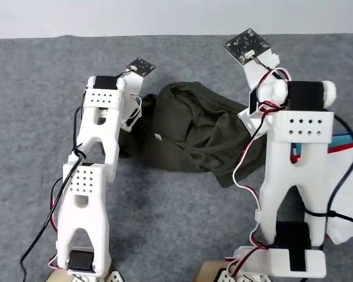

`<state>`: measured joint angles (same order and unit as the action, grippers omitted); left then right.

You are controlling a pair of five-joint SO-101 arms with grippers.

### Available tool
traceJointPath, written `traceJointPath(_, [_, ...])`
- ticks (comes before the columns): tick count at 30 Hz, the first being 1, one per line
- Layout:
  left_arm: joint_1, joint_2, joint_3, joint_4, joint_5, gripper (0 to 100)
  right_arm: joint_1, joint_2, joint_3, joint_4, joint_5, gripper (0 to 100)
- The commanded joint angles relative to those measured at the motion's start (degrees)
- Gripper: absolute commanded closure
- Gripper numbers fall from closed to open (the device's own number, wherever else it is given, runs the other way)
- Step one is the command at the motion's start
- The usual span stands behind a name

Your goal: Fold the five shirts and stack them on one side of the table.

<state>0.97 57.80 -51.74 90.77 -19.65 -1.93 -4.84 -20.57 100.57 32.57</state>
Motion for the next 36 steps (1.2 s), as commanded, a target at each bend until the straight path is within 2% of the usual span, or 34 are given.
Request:
traceJointPath(1, [0.2, -4.1, -1.3, -0.3, -0.6, 100, -0.1, -2.2, -0.4, 1.9, -0.8, 98.8])
traceJointPath(8, [0.1, -6.6, -16.2, 9.3, -0.4, 100, -0.6, -1.7, -0.4, 1.9, -0.8, 98.8])
traceJointPath(11, [-0.2, -7.6, -21.6, 9.7, -0.2, 100, -2.2, -1.6, 0.4, 1.9, -0.7, 98.8])
traceJointPath(18, [-1.4, -8.1, -20.4, 9.7, -0.2, 100, -11.4, -1.6, 12.3, 0.9, -0.5, 98.8])
traceJointPath(25, [-3.8, -4.3, -17.5, 9.7, -0.2, 100, -17.8, -1.5, 26.5, -13.5, -0.5, 96.3])
traceJointPath(30, [-3.9, -2.5, -17.5, 9.6, -0.2, 100, -18.2, -1.5, 33.2, -22.6, -0.8, 85.2])
traceJointPath(36, [-3.3, -0.6, -17.6, 9.1, -0.3, 100, -18.2, 3.1, 35.4, -28.6, -0.9, 84.9])
